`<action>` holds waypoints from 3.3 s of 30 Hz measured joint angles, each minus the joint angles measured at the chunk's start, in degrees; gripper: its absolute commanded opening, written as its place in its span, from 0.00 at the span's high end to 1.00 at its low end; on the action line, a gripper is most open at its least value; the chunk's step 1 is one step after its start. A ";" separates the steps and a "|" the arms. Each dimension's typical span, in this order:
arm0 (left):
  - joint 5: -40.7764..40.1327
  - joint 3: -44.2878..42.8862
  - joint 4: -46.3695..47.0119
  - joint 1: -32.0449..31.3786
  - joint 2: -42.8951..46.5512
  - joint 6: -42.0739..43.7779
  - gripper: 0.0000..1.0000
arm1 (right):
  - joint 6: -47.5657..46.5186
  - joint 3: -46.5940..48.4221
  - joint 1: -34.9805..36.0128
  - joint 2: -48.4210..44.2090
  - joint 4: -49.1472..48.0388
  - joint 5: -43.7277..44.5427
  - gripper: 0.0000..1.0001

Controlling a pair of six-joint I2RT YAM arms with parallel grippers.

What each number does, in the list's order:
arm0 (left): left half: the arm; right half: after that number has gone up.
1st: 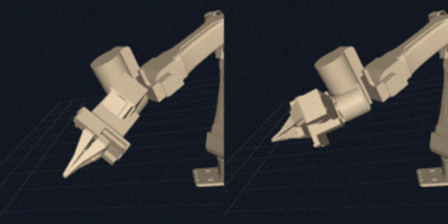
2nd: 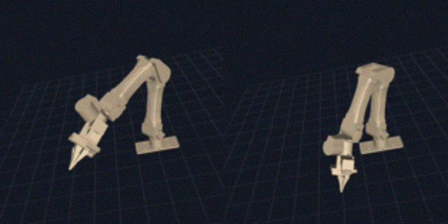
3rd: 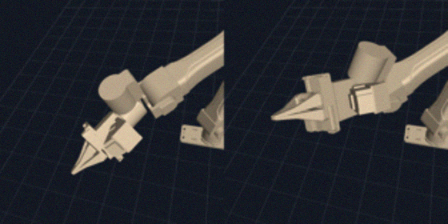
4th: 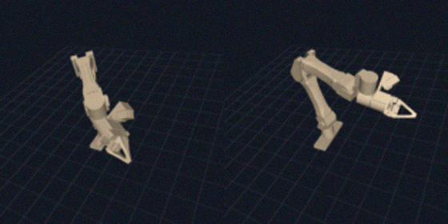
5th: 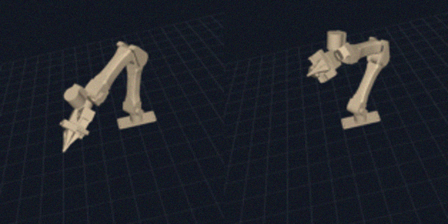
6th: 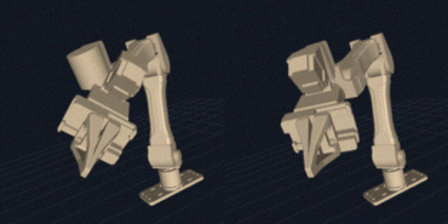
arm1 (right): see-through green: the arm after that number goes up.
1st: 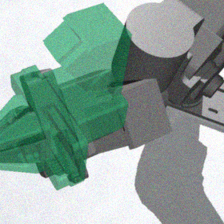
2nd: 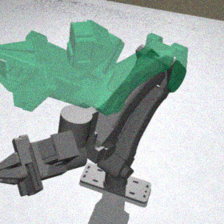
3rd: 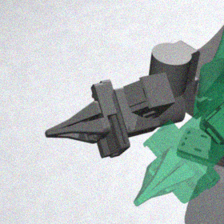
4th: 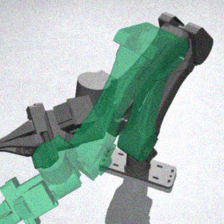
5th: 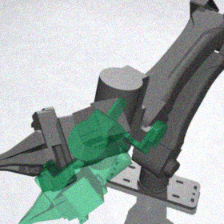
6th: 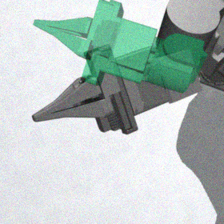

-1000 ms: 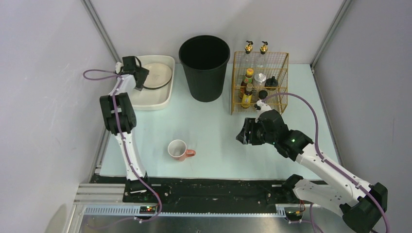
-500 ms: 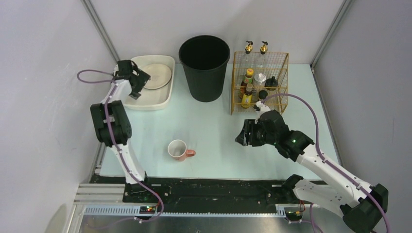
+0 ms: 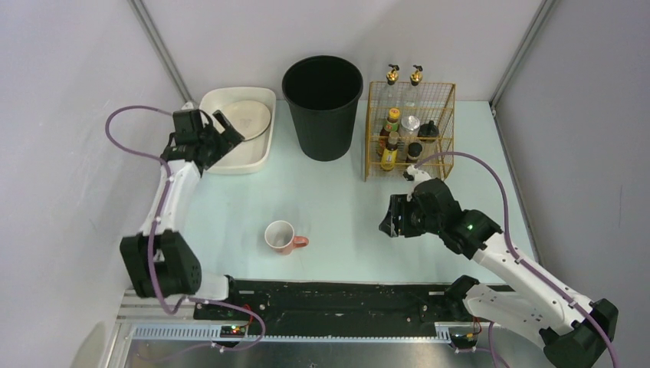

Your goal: Clear the kitchen counter

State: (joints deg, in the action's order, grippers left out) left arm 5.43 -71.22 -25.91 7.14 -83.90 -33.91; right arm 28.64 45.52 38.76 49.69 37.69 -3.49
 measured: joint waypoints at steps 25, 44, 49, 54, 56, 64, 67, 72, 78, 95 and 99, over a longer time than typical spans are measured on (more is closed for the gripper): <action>-9.66 30.64 -17.77 -29.11 43.89 1.53 0.00 | -3.87 -0.02 0.00 6.67 0.90 -3.87 0.41; -15.74 33.64 -19.41 -35.56 37.38 -5.14 0.05 | -3.82 -0.02 1.99 8.24 0.79 -4.09 0.41; -15.72 33.64 -19.39 -36.26 34.80 -5.14 0.20 | -3.87 -0.02 2.43 8.81 0.63 -4.04 0.41; -15.76 33.64 -19.34 -36.65 32.72 -5.07 0.43 | -3.93 -0.02 2.67 8.92 0.61 -3.58 0.40; -15.78 33.64 -19.28 -36.65 32.02 -4.92 0.54 | -4.04 -0.02 2.69 8.92 0.63 -3.41 0.40; -15.67 33.64 -18.84 -36.81 30.75 -4.87 0.83 | -4.28 -0.02 2.71 8.92 0.59 -3.23 0.40; -15.85 33.64 -18.88 -36.81 30.36 -4.59 0.95 | -4.28 -0.02 2.71 8.90 0.57 -3.19 0.40; -16.24 32.46 -19.45 -36.92 28.74 -3.45 1.00 | -4.31 -0.02 2.75 8.90 0.44 -2.99 0.40; -16.83 24.24 -21.84 -36.74 26.45 -0.52 1.00 | -4.31 -0.02 2.75 8.90 0.20 -2.95 0.40; -11.65 -7.43 -21.38 -13.94 10.56 10.23 1.00 | -4.94 -0.02 2.75 7.39 0.63 -1.88 0.39; -11.19 -11.37 -21.53 -9.42 6.25 11.78 1.00 | -4.92 -0.02 2.75 7.39 0.48 -2.43 0.39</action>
State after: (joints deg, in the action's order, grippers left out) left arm -5.76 -82.59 -47.44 -2.28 -77.65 -22.13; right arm 23.73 45.50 41.52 57.08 38.17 -5.91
